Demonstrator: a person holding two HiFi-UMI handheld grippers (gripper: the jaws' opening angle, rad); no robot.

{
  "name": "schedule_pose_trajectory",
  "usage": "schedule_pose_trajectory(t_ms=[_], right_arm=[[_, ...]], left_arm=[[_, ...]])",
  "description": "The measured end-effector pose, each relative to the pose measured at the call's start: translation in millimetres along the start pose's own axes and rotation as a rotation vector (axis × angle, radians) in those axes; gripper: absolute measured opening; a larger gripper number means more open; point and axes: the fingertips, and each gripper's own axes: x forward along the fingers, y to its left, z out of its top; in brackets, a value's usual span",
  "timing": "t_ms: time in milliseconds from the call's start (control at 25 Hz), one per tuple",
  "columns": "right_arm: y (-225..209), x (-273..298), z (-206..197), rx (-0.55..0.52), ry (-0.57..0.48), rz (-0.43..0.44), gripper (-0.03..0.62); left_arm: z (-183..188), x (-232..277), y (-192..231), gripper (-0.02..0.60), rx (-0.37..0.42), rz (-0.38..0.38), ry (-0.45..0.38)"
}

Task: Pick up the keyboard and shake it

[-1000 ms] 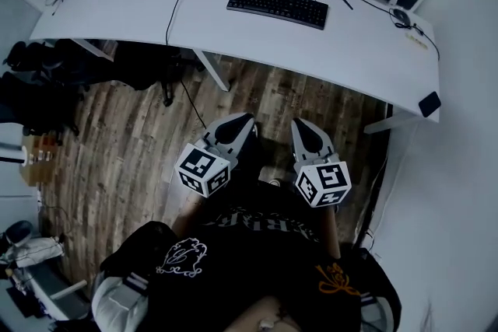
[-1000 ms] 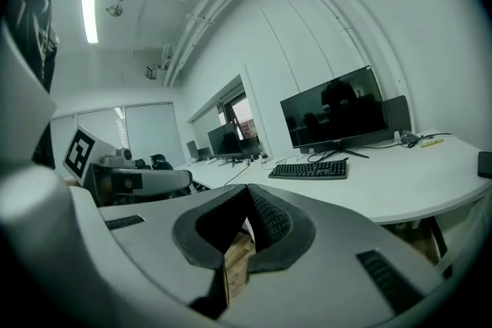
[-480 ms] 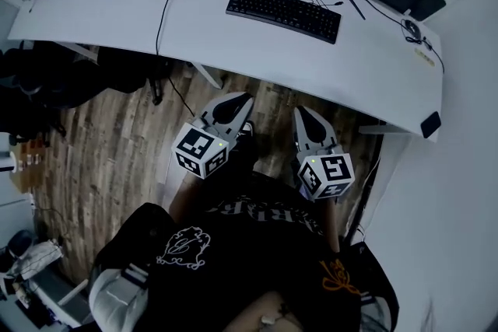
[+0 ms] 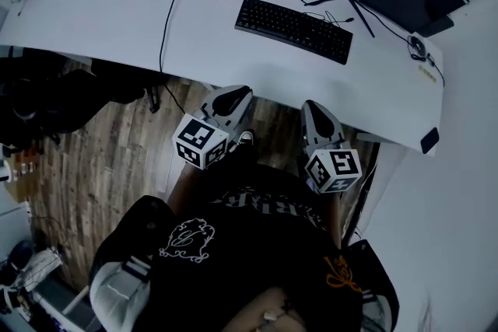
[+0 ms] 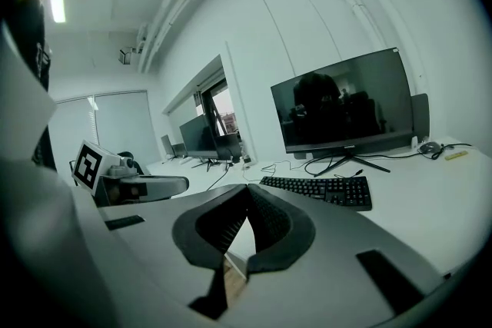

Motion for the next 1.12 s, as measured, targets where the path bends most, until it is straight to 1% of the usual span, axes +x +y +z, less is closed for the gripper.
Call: schedule_pose_trajectory(t_ms=[80,200,440,600,720,880,1000,1120], right_arm=[[0,11,3,0.001,0.004,-0.010,0.012],[-1,24,6,0.012,0.016,-0.025,0.011],[-13,34,10,0.026,0.028,-0.065,0.012],[-33,43,12,0.040,0.040,-0.085,0.012],[-53,55,17,0.056,0.040,-0.090,0.012],[-86,78,25,0.083,0.036,-0.092,0.012],[-117,94,31,0.078,0.049,-0.100,0.012],[-150,113,35,0.072,0.074,-0.101,0.026]], left_arm=[[4,4,12,0.025,0.012,-0.009,0.000],[8,11,24,0.025,0.009,-0.023,0.002],[2,24,35,0.026,-0.034,-0.041,0.016],[0,41,40,0.026,-0.047,-0.048,0.032],[2,54,47,0.026,-0.053,-0.035,0.031],[2,75,66,0.026,-0.057,0.000,0.048],[7,93,79,0.026,-0.057,0.030,0.046],[12,111,97,0.026,-0.050,0.068,0.038]])
